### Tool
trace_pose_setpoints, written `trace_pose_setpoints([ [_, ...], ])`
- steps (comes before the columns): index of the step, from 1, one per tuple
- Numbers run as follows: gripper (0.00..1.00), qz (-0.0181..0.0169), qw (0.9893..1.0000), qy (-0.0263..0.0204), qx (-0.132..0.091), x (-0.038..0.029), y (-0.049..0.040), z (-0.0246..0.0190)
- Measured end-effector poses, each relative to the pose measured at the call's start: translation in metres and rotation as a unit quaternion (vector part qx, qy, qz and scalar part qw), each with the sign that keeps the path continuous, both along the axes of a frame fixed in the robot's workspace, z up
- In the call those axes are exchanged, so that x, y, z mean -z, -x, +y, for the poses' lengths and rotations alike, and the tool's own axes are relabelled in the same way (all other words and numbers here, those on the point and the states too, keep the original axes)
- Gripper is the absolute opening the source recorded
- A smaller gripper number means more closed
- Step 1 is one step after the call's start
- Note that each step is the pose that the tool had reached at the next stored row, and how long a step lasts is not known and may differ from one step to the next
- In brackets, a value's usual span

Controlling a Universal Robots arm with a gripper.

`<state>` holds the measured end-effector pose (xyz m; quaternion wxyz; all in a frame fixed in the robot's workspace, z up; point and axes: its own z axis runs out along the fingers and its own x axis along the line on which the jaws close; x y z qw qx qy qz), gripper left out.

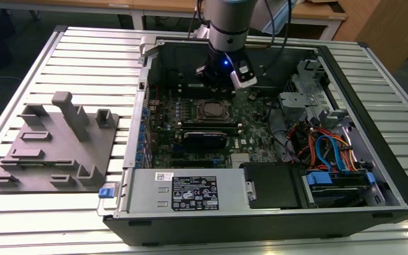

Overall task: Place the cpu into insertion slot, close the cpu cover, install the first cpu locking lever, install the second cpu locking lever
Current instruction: 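Install the first cpu locking lever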

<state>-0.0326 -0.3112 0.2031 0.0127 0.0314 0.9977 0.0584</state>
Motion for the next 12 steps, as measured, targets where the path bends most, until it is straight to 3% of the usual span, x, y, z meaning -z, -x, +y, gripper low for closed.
trace_pose_setpoints([
  [12, 0.1, 0.0012, 1.0, 0.0, 0.003, 0.004, -0.0002, 0.0],
])
